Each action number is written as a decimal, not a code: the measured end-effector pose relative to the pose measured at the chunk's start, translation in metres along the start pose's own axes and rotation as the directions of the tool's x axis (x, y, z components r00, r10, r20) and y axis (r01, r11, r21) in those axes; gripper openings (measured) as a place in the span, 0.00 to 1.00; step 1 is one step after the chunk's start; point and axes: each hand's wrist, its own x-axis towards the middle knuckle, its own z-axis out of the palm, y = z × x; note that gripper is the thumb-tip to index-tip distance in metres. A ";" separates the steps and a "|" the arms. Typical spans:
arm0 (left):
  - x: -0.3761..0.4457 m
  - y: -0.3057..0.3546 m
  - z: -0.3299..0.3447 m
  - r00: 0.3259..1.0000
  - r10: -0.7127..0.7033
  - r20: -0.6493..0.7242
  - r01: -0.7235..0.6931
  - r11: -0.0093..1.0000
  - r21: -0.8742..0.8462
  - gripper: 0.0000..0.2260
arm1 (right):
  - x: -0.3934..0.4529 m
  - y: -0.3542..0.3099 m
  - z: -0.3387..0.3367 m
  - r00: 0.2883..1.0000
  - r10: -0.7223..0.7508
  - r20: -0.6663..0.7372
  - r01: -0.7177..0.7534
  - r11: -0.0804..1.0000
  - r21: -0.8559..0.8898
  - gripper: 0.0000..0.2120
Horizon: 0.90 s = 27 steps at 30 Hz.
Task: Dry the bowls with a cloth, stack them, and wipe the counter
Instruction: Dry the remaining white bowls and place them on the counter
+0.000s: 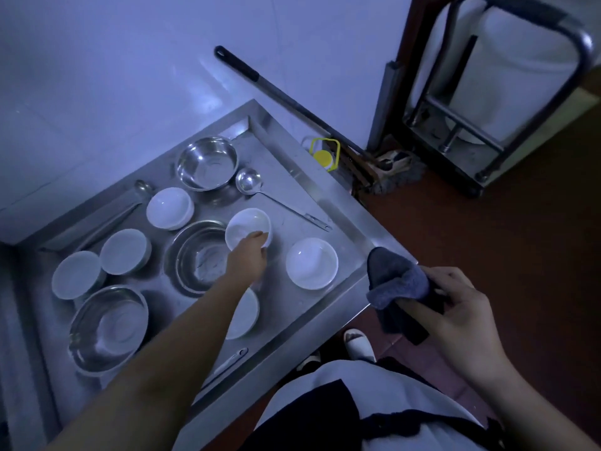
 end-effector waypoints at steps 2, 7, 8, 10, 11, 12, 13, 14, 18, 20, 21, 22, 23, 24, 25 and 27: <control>0.016 -0.006 0.004 0.999 0.032 0.011 -0.033 0.998 0.048 0.21 | -0.011 -0.002 0.000 0.998 0.063 -0.020 -0.062 0.998 0.031 0.21; 0.047 -0.018 0.008 0.993 0.115 0.015 -0.116 0.975 0.189 0.22 | -0.035 0.007 0.000 0.985 0.150 -0.087 -0.153 0.987 -0.037 0.21; 0.050 -0.019 0.008 0.992 0.128 -0.004 -0.125 0.972 0.198 0.22 | -0.038 0.008 0.001 0.981 0.163 -0.104 -0.169 0.985 -0.045 0.21; 0.056 -0.022 0.009 0.991 0.123 -0.051 -0.110 0.973 0.204 0.23 | -0.043 0.008 0.002 0.974 0.176 -0.142 -0.187 0.980 -0.063 0.22; 0.056 -0.023 0.011 0.990 0.104 -0.094 -0.085 0.979 0.187 0.25 | -0.045 0.008 0.004 0.970 0.179 -0.161 -0.192 0.979 -0.065 0.22; 0.054 -0.019 0.011 0.984 0.076 -0.158 -0.055 0.990 0.133 0.26 | -0.046 0.008 0.005 0.966 0.184 -0.180 -0.198 0.978 -0.061 0.22; 0.048 -0.012 0.012 0.972 0.047 -0.231 -0.041 0.999 0.029 0.28 | -0.047 0.008 0.006 0.961 0.193 -0.196 -0.207 0.977 -0.054 0.22; 0.037 -0.001 0.013 0.961 0.015 -0.277 -0.045 0.994 -0.103 0.28 | -0.048 0.009 0.007 0.955 0.208 -0.210 -0.221 0.974 -0.041 0.22; -0.008 0.040 0.032 0.986 -0.153 0.073 0.167 0.815 -0.555 0.26 | -0.048 0.009 0.011 0.929 0.277 -0.244 -0.274 0.961 0.048 0.19; -0.019 0.049 0.041 0.945 -0.187 0.269 0.315 0.743 -0.590 0.25 | -0.045 0.006 0.015 0.922 0.297 -0.249 -0.278 0.955 0.107 0.19; -0.022 0.051 0.044 0.931 -0.204 0.303 0.356 0.693 -0.628 0.23 | -0.043 0.005 0.016 0.922 0.296 -0.249 -0.275 0.954 0.117 0.20; -0.025 0.054 0.044 0.925 -0.224 0.306 0.376 0.649 -0.661 0.22 | -0.041 0.004 0.018 0.926 0.291 -0.242 -0.270 0.956 0.115 0.21; -0.026 0.055 0.044 0.929 -0.240 0.283 0.371 0.617 -0.694 0.22 | -0.039 0.003 0.020 0.929 0.287 -0.232 -0.268 0.957 0.112 0.21; -0.028 0.056 0.043 0.936 -0.250 0.246 0.350 0.616 -0.706 0.22 | -0.038 0.003 0.021 0.932 0.287 -0.222 -0.268 0.957 0.111 0.21; -0.028 0.054 0.044 0.950 -0.243 0.194 0.307 0.638 -0.706 0.23 | -0.037 0.003 0.022 0.934 0.286 -0.213 -0.268 0.957 0.109 0.21; -0.030 0.049 0.044 0.976 -0.194 0.094 0.208 0.733 -0.648 0.25 | -0.035 0.005 0.024 0.938 0.280 -0.205 -0.264 0.959 0.101 0.21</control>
